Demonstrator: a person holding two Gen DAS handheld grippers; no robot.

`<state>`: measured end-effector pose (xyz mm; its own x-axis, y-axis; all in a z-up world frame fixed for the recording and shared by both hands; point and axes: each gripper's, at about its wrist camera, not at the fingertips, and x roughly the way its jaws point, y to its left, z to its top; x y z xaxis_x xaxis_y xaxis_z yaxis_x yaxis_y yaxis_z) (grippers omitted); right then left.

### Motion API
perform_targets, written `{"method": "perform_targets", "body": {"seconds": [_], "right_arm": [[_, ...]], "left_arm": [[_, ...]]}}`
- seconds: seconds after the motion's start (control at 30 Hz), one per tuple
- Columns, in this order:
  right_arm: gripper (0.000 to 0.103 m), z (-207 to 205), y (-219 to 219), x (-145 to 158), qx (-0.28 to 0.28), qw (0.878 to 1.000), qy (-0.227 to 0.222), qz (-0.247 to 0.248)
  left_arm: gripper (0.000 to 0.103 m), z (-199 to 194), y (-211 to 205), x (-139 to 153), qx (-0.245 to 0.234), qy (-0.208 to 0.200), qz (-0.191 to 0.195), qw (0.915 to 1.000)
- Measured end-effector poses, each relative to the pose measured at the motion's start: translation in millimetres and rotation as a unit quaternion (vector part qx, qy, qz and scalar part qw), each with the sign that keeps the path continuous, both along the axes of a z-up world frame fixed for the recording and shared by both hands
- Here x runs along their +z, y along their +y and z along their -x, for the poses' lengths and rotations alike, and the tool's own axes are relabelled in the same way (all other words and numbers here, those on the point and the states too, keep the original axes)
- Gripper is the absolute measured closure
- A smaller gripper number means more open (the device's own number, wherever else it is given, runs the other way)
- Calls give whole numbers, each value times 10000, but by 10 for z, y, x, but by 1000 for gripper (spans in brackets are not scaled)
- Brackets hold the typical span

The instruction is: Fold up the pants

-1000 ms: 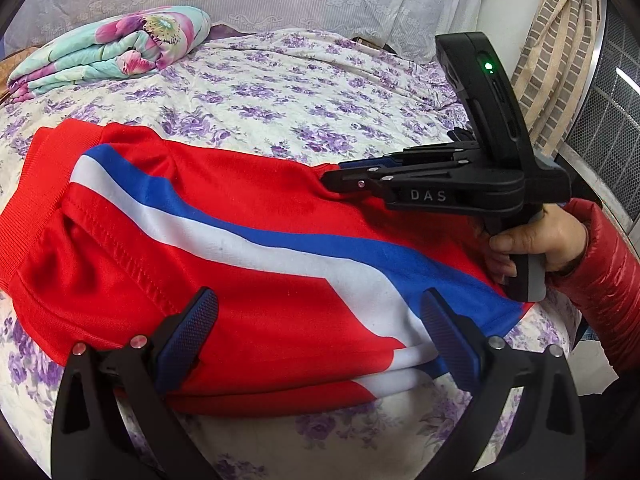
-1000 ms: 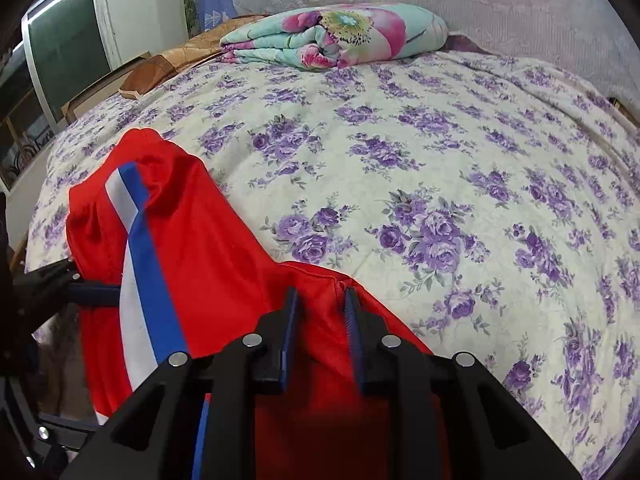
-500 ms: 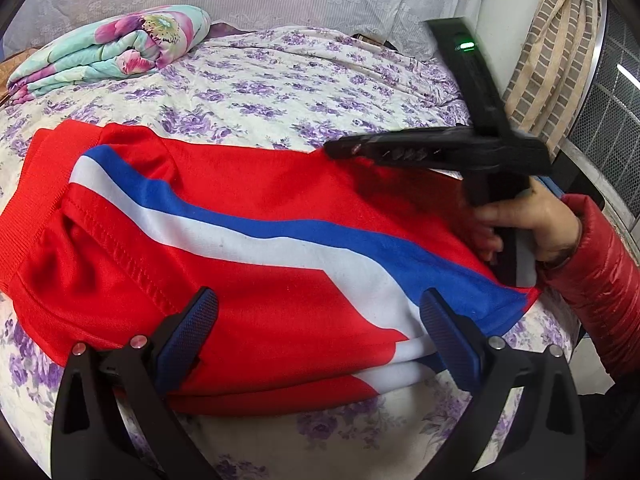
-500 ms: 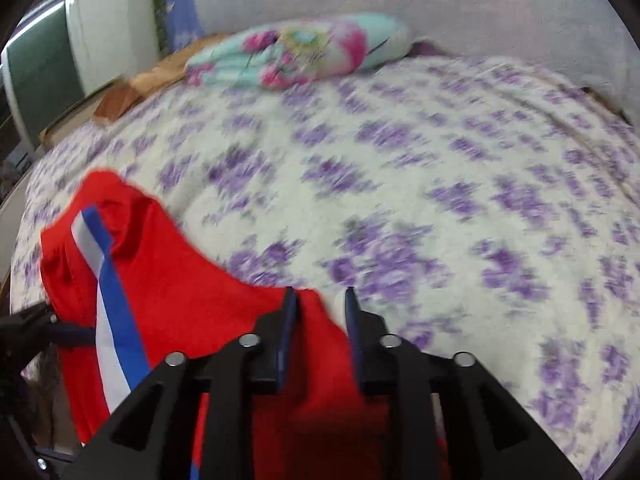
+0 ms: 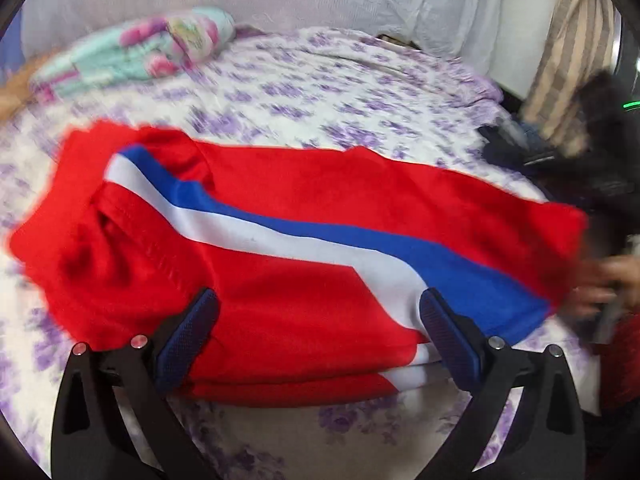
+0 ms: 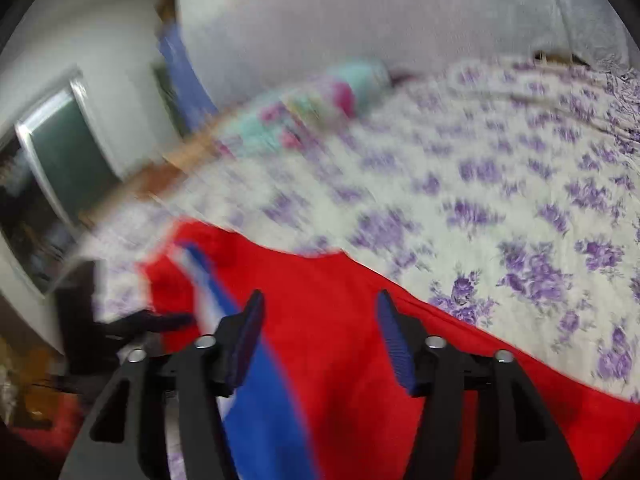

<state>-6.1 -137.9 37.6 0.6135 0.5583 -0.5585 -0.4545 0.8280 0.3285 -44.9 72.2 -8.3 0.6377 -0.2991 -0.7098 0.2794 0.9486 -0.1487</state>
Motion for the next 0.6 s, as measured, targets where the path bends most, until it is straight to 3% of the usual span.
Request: {"method": "perform_targets", "body": {"seconds": [0.07,0.17,0.27,0.33,0.43,0.6], "right_arm": [[32,355,-302,77,-300,9989,-272,-217],[32,895,-907,-1,-1028,9933,-251,-454],[31,1346,-1376,-59,-1639,9856,-167,-383],[23,1582,-1652,-130,-2071,9781,12,-213],[19,1721,-2098,-274,-2757,9599,422,-277],[19,1477,-2583,-577,-3012,9350,1130,-1493]], "left_arm": [[5,101,-130,67,-57,-199,-133,9997],[5,230,-481,211,-734,-288,17,9969],[5,302,-986,278,-1178,-522,-320,9912],[5,317,-1312,245,-1282,-628,-610,9879],[5,241,-1678,150,-1273,-421,-773,9879],[5,58,-1822,70,-903,12,-690,9935]]}}
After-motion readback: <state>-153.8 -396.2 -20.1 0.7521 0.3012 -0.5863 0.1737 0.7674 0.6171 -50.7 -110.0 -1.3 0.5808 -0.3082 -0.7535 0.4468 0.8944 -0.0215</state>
